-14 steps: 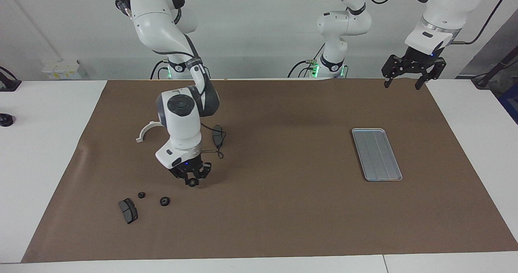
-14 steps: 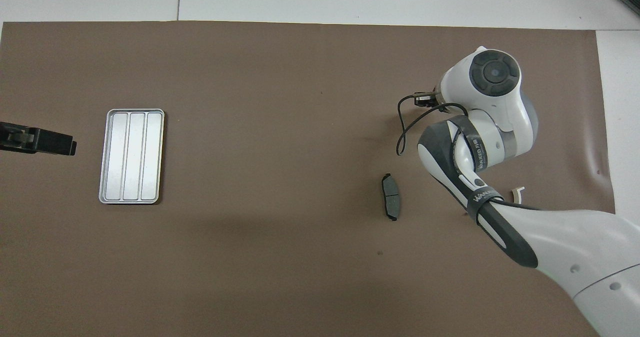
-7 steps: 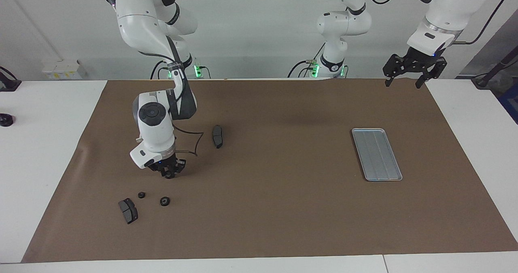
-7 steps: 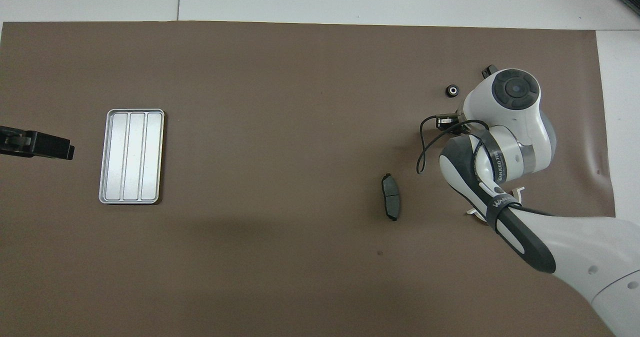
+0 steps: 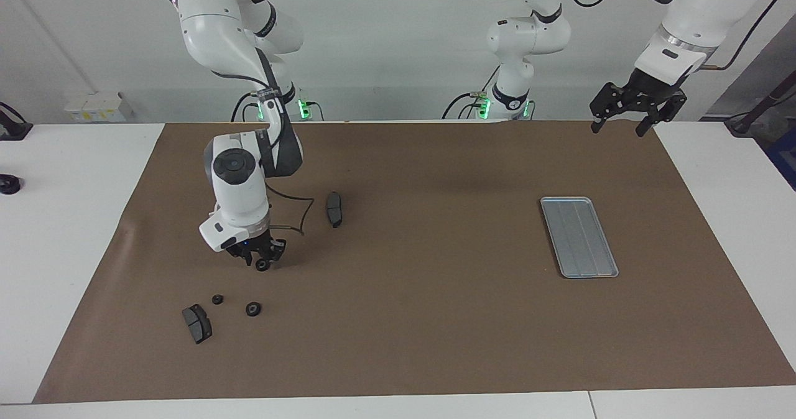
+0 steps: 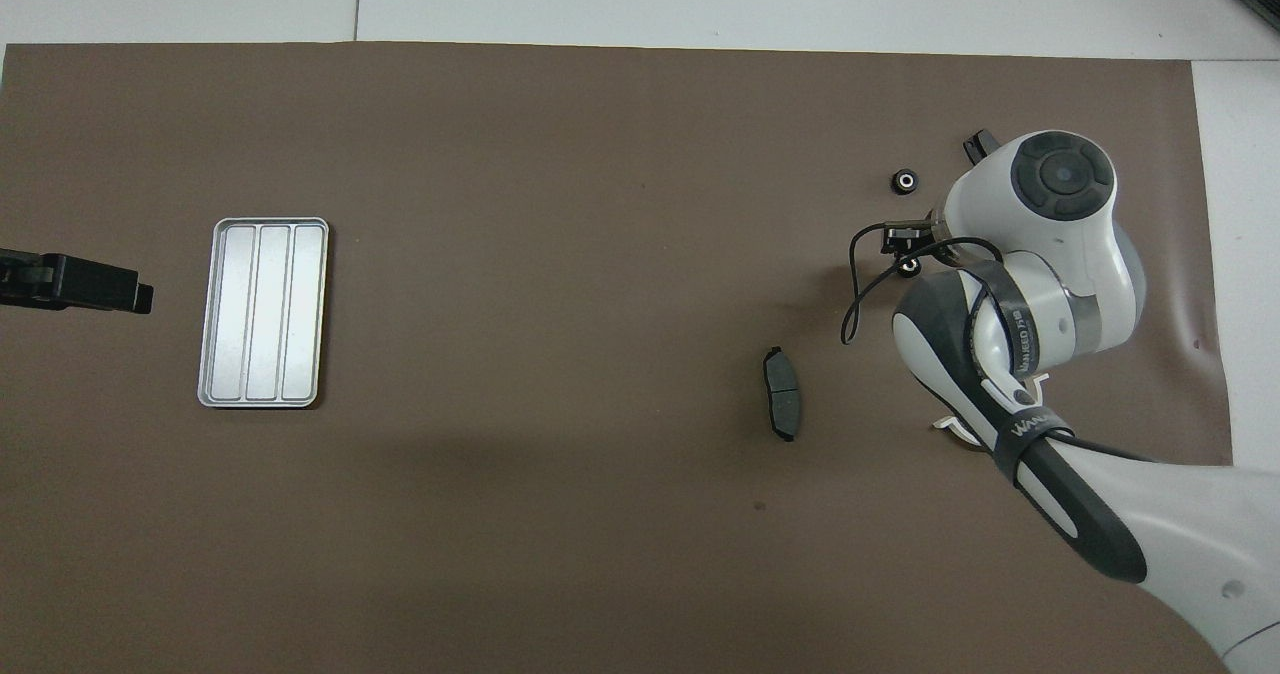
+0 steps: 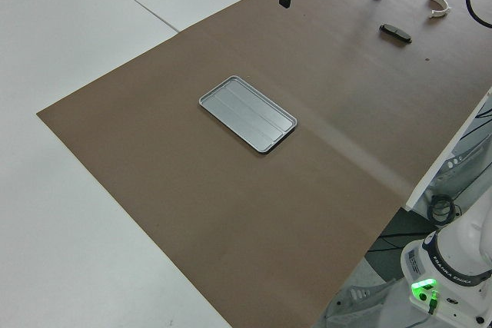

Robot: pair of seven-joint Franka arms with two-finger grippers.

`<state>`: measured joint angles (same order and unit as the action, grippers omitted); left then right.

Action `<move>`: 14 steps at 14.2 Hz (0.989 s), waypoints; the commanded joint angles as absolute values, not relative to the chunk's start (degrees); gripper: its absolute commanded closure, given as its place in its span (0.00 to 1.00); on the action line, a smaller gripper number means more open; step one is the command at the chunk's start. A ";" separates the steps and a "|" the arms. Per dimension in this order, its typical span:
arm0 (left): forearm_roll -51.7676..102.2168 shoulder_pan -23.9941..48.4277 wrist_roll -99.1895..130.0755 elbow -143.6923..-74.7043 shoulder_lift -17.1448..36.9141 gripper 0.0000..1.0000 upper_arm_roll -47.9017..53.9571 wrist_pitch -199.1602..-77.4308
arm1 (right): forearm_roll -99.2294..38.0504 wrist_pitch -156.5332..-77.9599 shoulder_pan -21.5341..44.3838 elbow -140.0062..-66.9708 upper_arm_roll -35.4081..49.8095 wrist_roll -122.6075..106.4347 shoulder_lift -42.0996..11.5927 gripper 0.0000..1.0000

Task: Place bearing gear from tray to pile
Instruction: 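Place the third gear beside the other gears with the right gripper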

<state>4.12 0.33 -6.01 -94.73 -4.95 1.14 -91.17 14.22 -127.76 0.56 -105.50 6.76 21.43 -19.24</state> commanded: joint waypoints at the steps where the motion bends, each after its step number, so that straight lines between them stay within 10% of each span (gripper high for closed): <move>1: 2.22 0.00 -7.38 -93.26 -4.57 0.00 1.49 -89.05 | 11.26 -118.95 -0.18 -100.23 7.47 21.71 -15.56 0.02; 14: 1.85 -0.62 -6.94 -94.39 -5.27 0.00 0.97 -89.03 | 3.17 -90.01 -4.31 -80.08 7.03 2.74 -6.77 0.00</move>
<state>2.79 -0.24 -6.71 -94.27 -4.95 0.56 -89.93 4.06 -92.18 -3.71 -83.02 6.59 6.11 -5.64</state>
